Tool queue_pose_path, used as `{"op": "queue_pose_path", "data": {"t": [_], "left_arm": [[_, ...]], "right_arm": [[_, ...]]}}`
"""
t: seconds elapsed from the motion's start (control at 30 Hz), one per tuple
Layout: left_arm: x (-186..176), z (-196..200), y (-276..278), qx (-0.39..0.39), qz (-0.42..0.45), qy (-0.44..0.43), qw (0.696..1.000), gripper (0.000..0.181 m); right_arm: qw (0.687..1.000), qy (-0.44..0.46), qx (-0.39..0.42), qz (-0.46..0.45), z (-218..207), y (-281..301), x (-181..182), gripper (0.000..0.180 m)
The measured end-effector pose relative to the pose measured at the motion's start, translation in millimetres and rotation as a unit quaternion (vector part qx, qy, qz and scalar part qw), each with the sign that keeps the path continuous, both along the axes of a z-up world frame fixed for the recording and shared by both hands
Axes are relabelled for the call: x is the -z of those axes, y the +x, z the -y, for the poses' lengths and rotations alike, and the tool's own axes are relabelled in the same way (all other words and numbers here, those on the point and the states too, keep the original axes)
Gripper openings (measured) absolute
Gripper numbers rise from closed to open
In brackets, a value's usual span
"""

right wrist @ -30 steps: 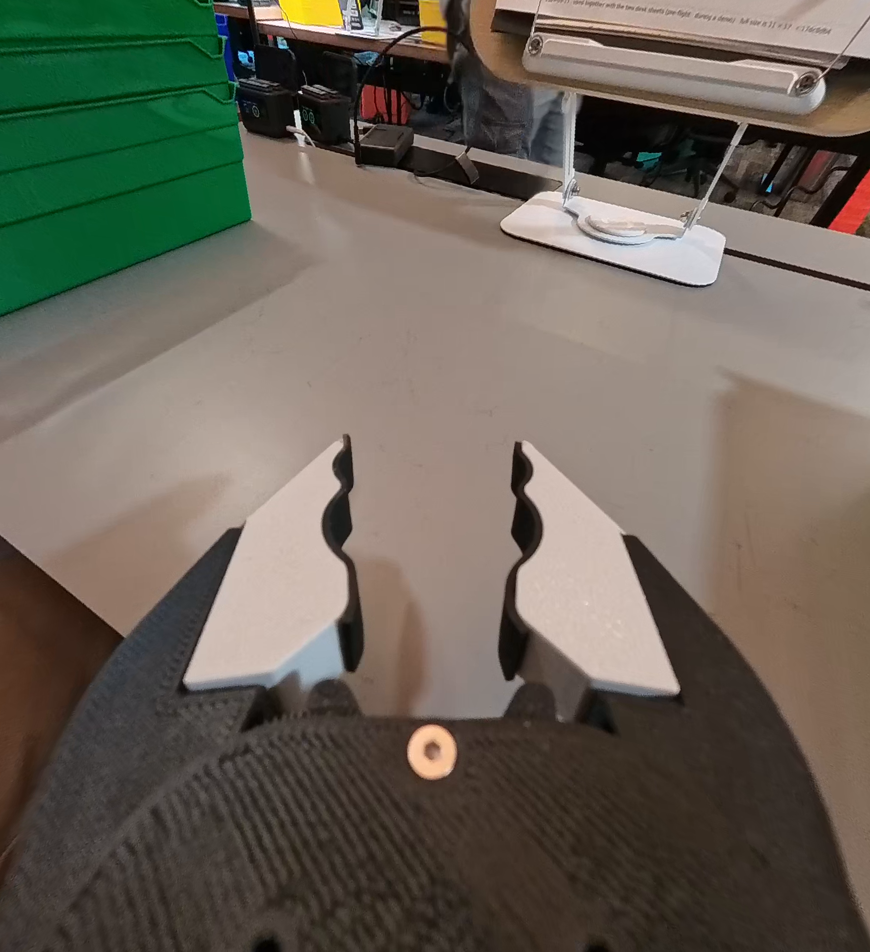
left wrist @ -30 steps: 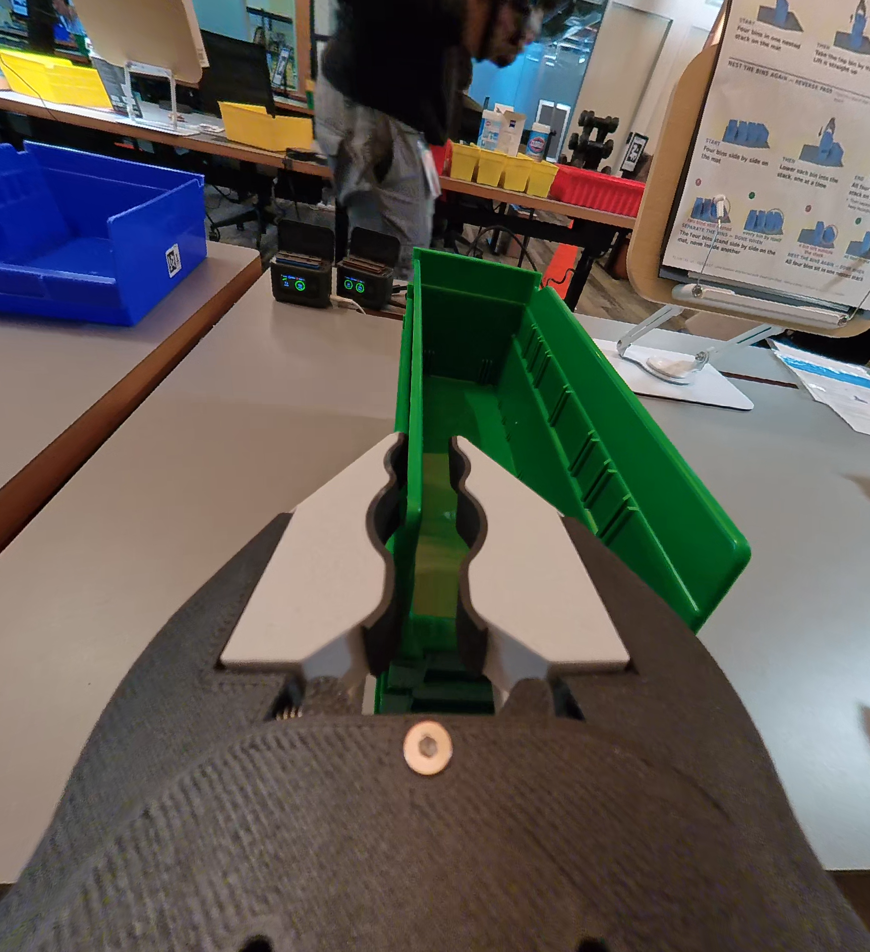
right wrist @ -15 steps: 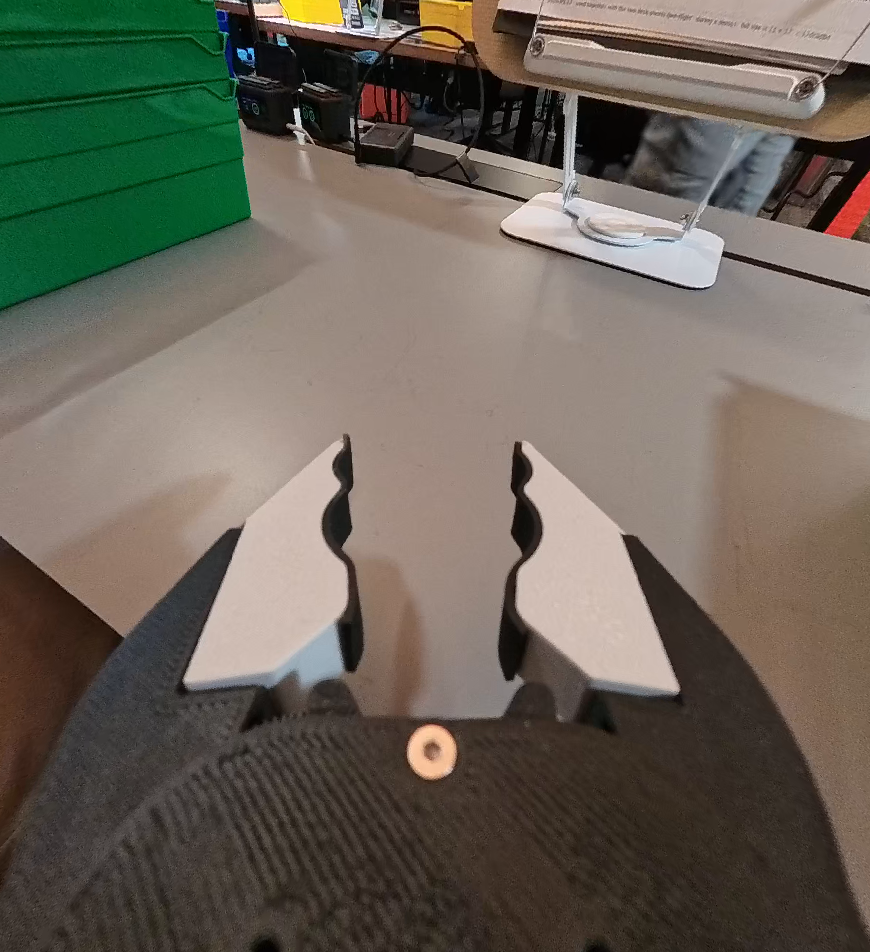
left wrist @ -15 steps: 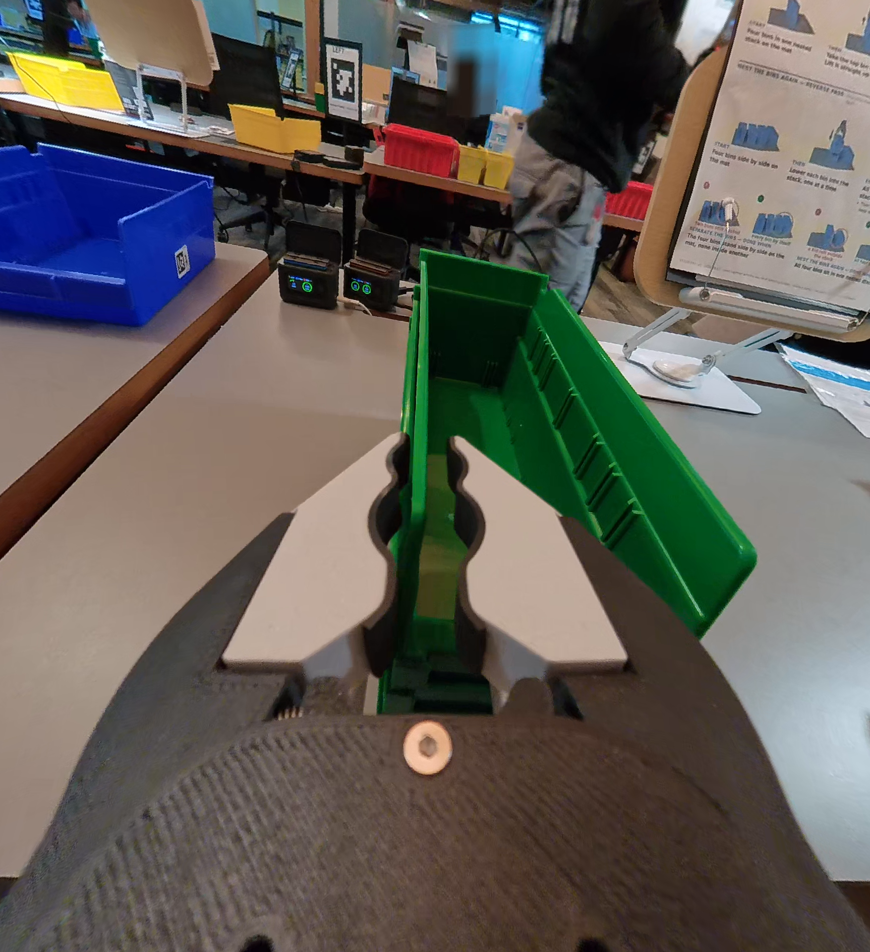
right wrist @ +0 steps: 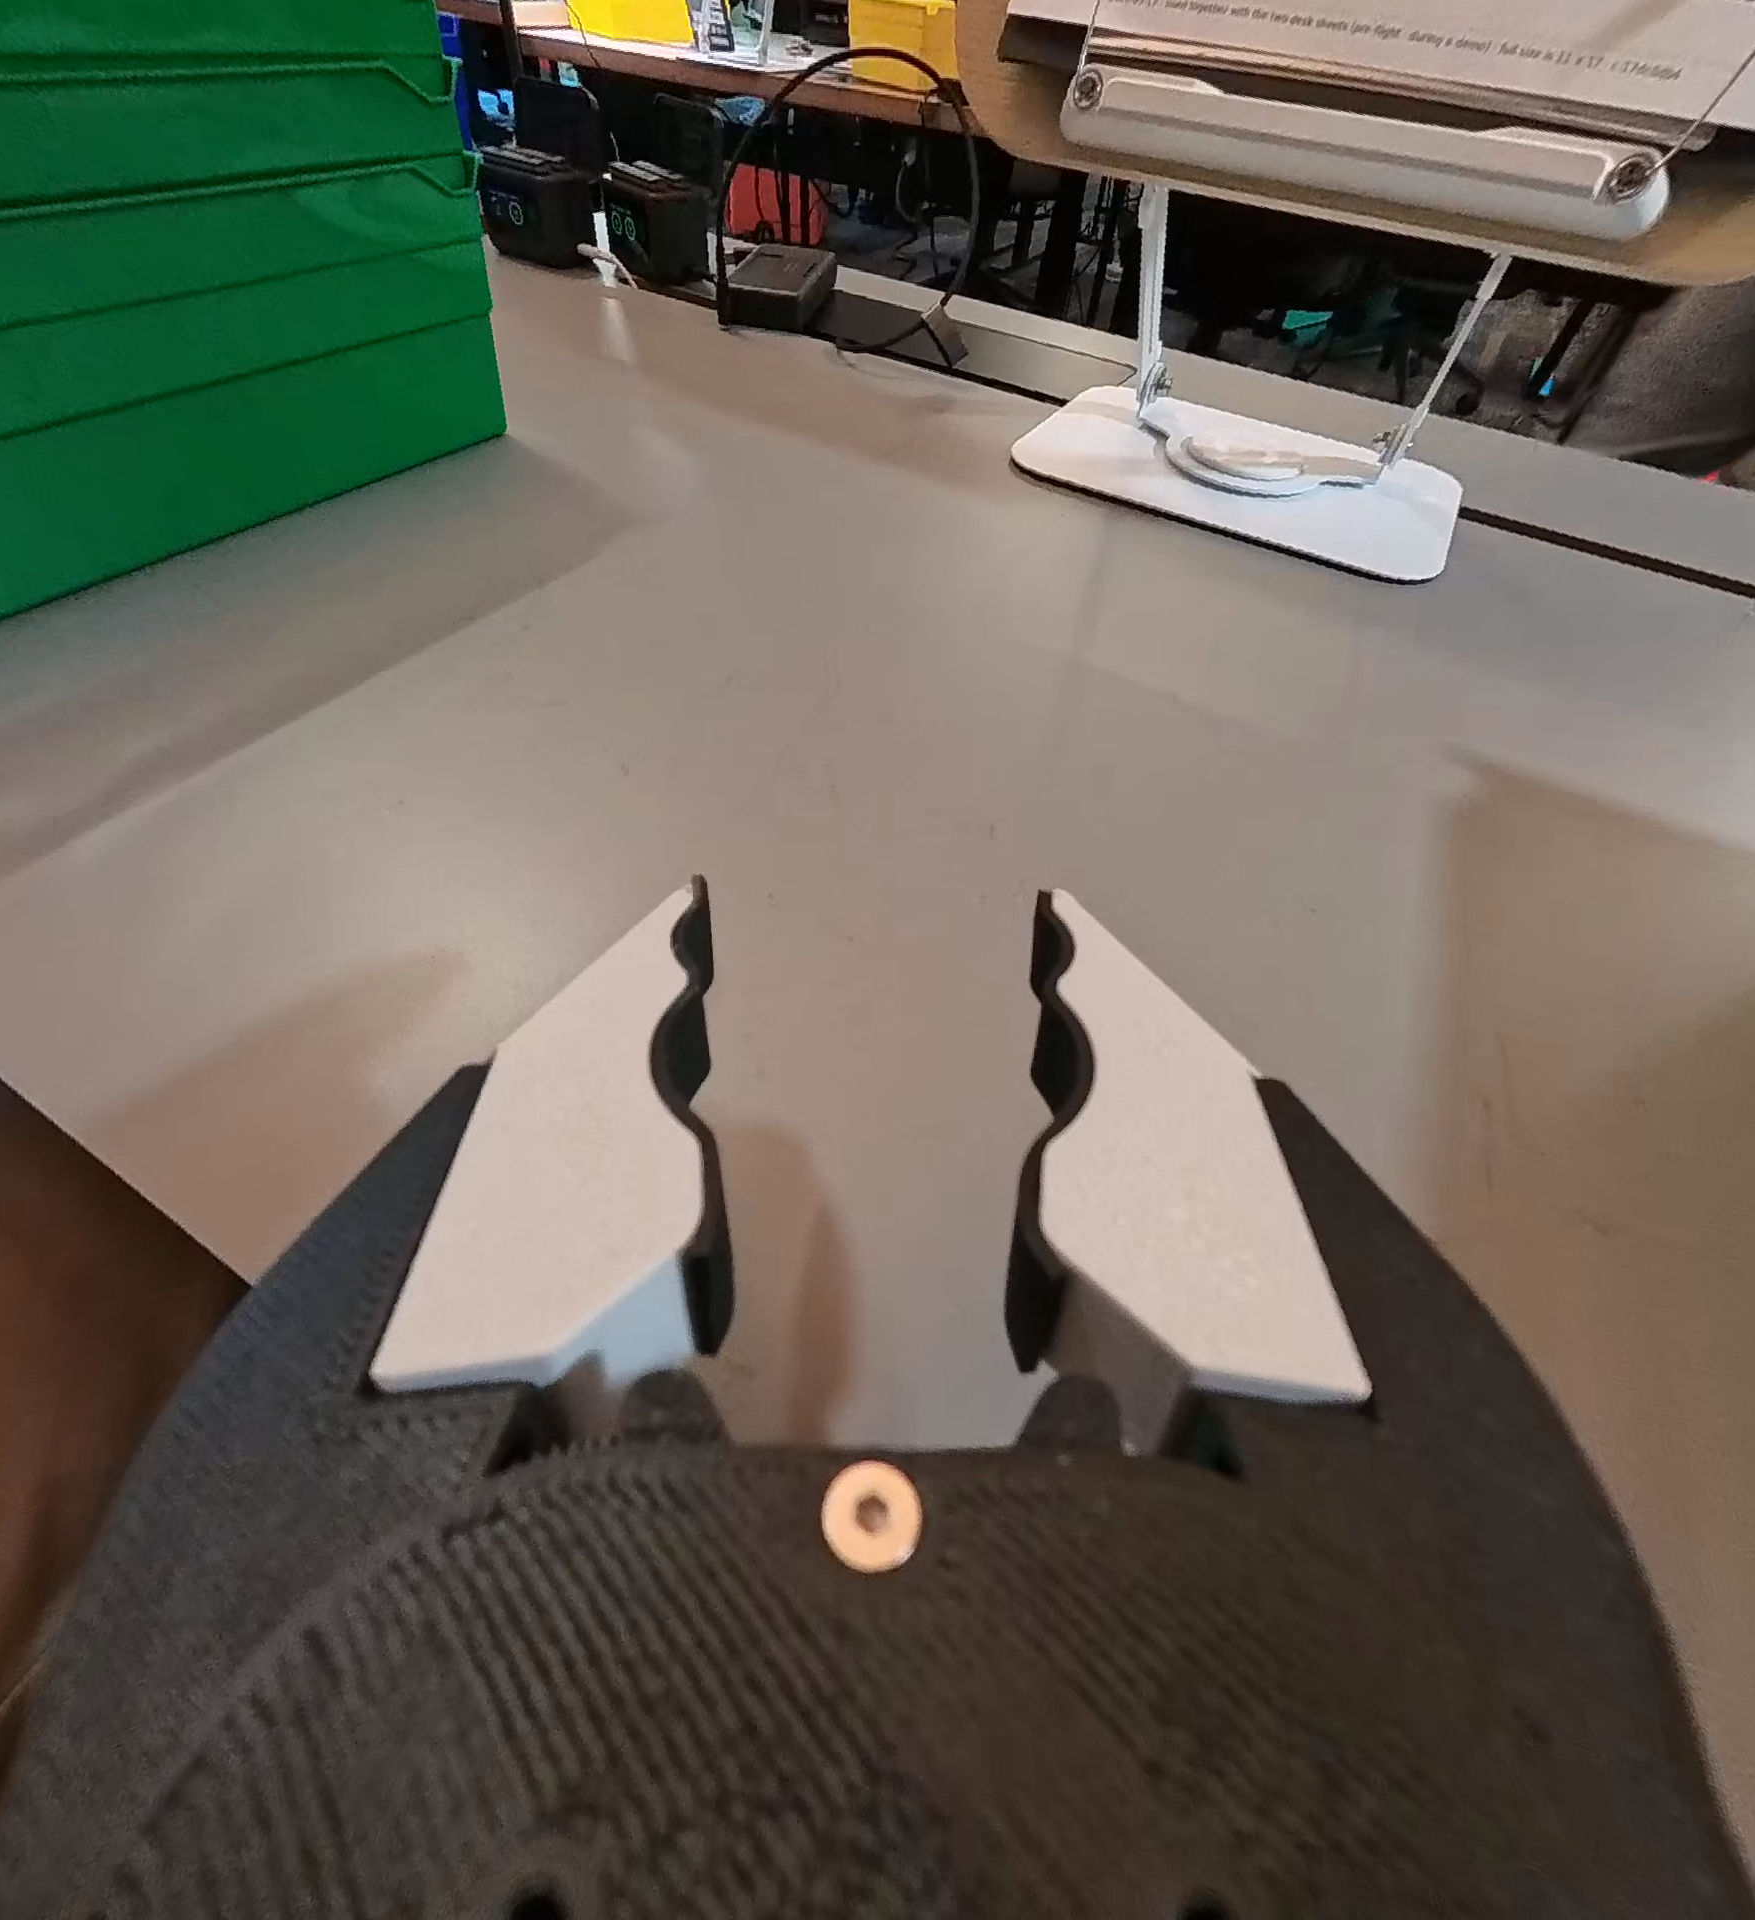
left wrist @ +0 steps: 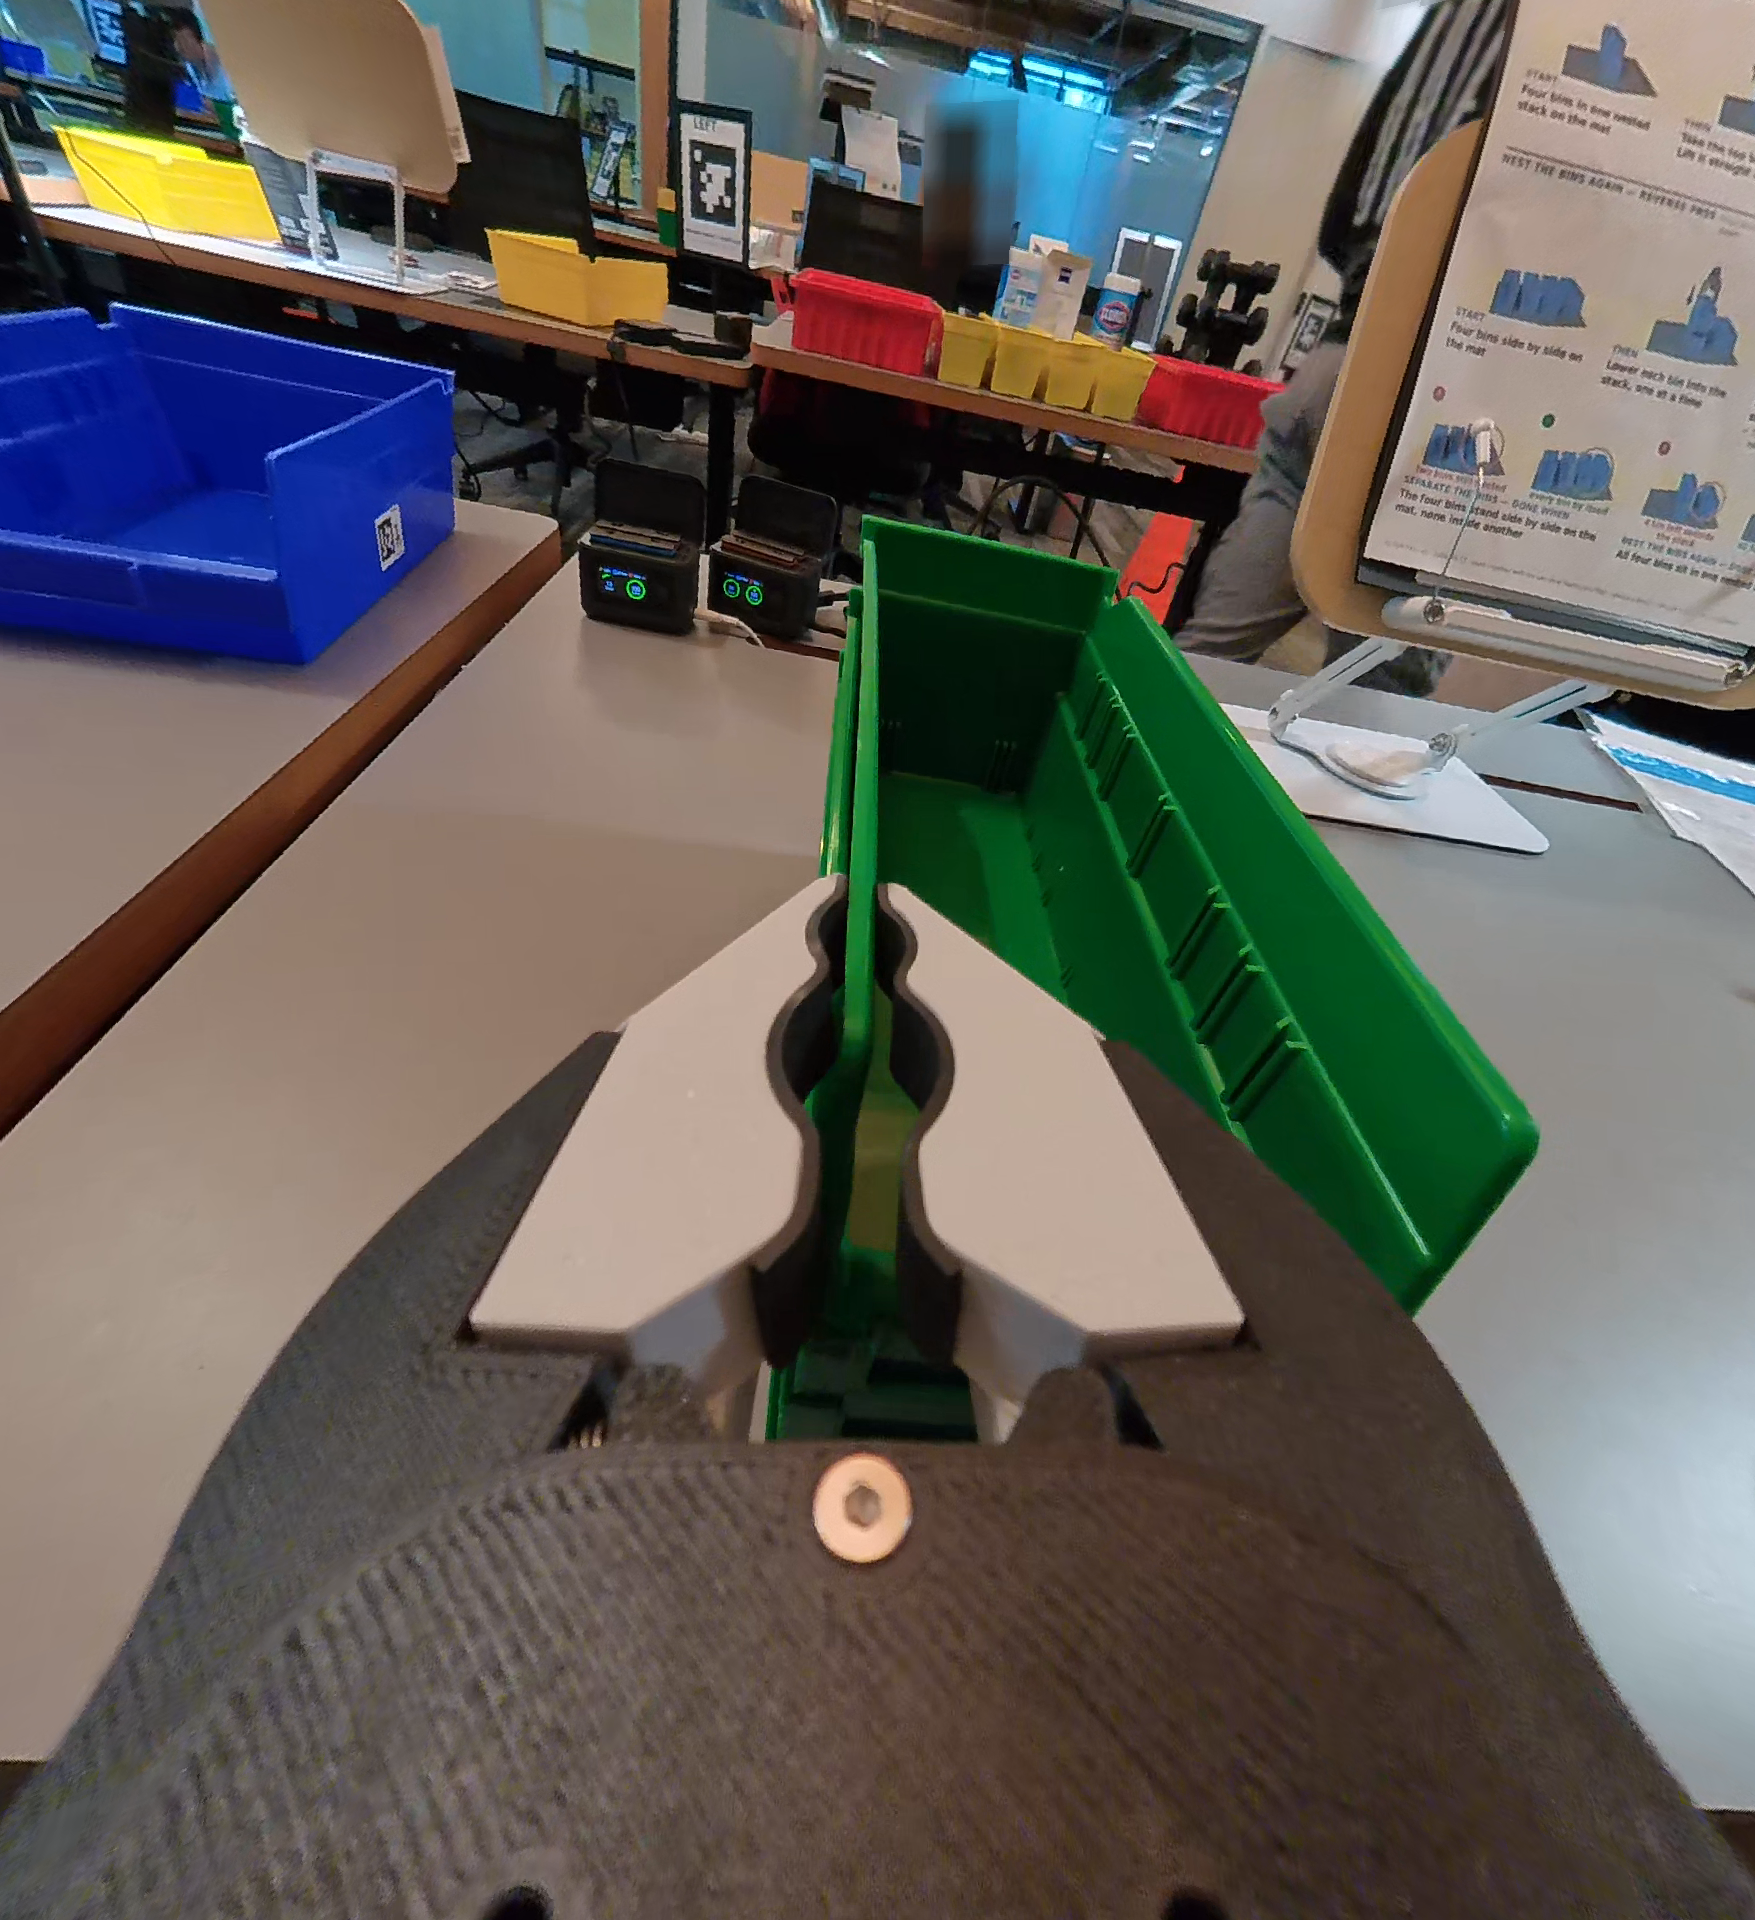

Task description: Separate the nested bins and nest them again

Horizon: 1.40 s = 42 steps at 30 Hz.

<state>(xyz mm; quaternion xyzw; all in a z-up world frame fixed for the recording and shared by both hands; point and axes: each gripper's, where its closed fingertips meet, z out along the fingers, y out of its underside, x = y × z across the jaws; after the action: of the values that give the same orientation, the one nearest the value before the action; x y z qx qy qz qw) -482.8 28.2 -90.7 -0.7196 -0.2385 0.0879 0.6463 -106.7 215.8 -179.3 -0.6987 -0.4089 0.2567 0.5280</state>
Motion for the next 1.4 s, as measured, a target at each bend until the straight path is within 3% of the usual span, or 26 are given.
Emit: {"op": "queue_pose_path", "data": {"t": [0.5, 0.73, 1.13, 1.4], "left_arm": [[0.1, 0.1, 0.1, 0.000, -0.001, 0.007, 1.000, 0.000], [3.0, -2.9, 5.2, 0.020, 0.002, 0.010, 1.000, 0.012], [0.9, 0.3, 0.8, 0.008, -0.004, 0.017, 1.000, 0.001], [0.5, -3.0, 7.7, 0.033, -0.004, 0.013, 0.999, 0.016]], "right_arm": [[1.000, 0.001, 0.001, 0.001, -0.2, -0.1, 0.1, 0.061], [1.000, 0.000, 0.001, 0.000, -0.5, 0.1, -0.1, 0.061], [1.000, -0.001, 0.002, 0.003, -0.8, -0.3, 1.0, 0.061], [1.000, 0.003, 0.001, 0.004, -0.2, -0.6, 0.9, 0.061]]}}
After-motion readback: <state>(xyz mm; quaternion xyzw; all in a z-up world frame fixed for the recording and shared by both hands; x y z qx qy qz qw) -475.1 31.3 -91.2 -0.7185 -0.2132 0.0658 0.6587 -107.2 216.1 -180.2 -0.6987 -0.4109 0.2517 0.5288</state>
